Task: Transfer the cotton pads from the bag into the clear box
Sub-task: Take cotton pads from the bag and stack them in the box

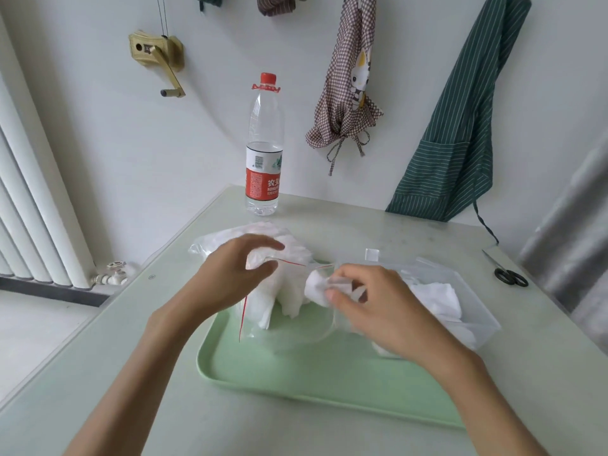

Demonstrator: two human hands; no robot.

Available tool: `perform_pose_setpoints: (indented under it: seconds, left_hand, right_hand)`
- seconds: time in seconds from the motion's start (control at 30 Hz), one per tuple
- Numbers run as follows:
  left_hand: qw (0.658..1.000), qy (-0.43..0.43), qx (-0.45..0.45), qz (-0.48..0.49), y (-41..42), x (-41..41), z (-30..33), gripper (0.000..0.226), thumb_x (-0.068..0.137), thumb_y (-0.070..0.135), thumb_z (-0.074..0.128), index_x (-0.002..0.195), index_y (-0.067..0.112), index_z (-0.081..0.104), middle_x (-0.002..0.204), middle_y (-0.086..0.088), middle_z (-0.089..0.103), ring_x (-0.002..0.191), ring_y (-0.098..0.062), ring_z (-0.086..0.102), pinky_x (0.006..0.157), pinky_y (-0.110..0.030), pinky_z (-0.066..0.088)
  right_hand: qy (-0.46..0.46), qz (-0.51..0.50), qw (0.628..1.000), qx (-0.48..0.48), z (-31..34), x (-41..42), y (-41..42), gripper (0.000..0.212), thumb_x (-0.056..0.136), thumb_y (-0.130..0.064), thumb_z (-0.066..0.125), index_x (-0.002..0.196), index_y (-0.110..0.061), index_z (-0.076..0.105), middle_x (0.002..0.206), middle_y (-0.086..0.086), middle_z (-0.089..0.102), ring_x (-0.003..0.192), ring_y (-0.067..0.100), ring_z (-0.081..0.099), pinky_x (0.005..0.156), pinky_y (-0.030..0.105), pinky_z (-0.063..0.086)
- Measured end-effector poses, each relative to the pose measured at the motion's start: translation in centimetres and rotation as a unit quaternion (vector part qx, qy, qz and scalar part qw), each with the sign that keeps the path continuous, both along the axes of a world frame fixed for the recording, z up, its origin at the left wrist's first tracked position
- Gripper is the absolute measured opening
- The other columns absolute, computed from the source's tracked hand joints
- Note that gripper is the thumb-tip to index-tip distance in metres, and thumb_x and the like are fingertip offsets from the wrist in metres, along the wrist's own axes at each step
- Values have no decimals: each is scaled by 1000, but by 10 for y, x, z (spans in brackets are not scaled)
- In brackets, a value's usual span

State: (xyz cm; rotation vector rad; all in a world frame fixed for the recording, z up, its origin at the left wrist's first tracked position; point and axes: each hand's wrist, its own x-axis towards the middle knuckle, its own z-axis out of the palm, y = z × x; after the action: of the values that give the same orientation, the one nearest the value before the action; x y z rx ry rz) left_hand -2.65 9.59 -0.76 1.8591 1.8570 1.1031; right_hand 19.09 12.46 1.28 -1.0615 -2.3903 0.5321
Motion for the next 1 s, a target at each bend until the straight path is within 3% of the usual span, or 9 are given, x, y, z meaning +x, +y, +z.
perform_pose_setpoints:
  seconds: [0.07,0.17,0.27,0.4,0.53,0.63,0.8,0.93,1.0]
  left_hand:
    - [999,-29,20,-32,-7,18,18,32,89,39,57,119,30,62,124,22,59,118,6,49,99,-16,34]
    - [989,-89,-26,-117,-11,47,34,49,81,53,51,121,28,61,116,23,62,107,13,55,95,-12,42]
    - [986,-34,-73,-147,6,72,37,54,77,54,58,123,26,59,109,20,64,101,9,59,89,-8,45]
    - [976,100,-103,-165,40,100,45,49,78,54,63,122,35,54,99,22,60,97,5,60,86,-13,44]
    - [963,99,-122,-220,71,120,54,24,82,39,69,101,24,67,88,13,69,87,-2,67,76,-12,47]
    - [962,89,-139,-216,86,134,56,8,81,27,73,82,19,72,68,15,70,66,-1,65,68,-8,46]
    - [942,141,-238,-191,102,151,39,10,82,27,69,85,20,76,70,17,69,54,10,59,65,-11,41]
    - [927,186,-277,-172,105,158,27,14,81,27,69,90,19,77,60,19,65,49,15,55,64,-12,41]
    - [919,226,-281,-160,106,162,21,16,81,29,69,93,20,76,47,20,60,53,11,55,73,-17,46]
  right_hand:
    - [69,13,991,-113,7,16,5,15,89,-23,61,77,-32,61,75,-16,63,63,2,53,66,24,45]
    - [97,18,980,-174,10,36,14,16,89,-11,60,88,-26,66,80,-10,69,72,5,59,69,19,46]
    - [114,11,967,-226,13,56,25,12,88,-13,63,98,-19,64,85,-4,73,69,5,60,72,19,45]
    - [111,-27,963,-245,17,85,40,18,87,-17,66,104,-17,60,88,0,74,67,6,57,70,17,44]
    - [135,-72,953,-260,18,106,49,22,84,-12,68,103,-12,56,87,5,74,62,7,57,57,10,44]
    - [169,-115,944,-260,16,117,54,24,81,-9,72,99,-11,56,78,4,72,55,8,57,50,8,41]
    - [83,-200,957,-193,2,122,65,25,73,-16,77,87,-21,57,73,-5,73,64,5,62,55,22,44]
    - [17,-208,963,-169,-9,117,68,25,68,-22,77,78,-28,56,83,-4,71,83,16,66,75,29,51]
    - [-38,-203,964,-165,-9,115,66,21,71,-25,76,75,-31,56,90,-4,65,89,18,62,69,26,45]
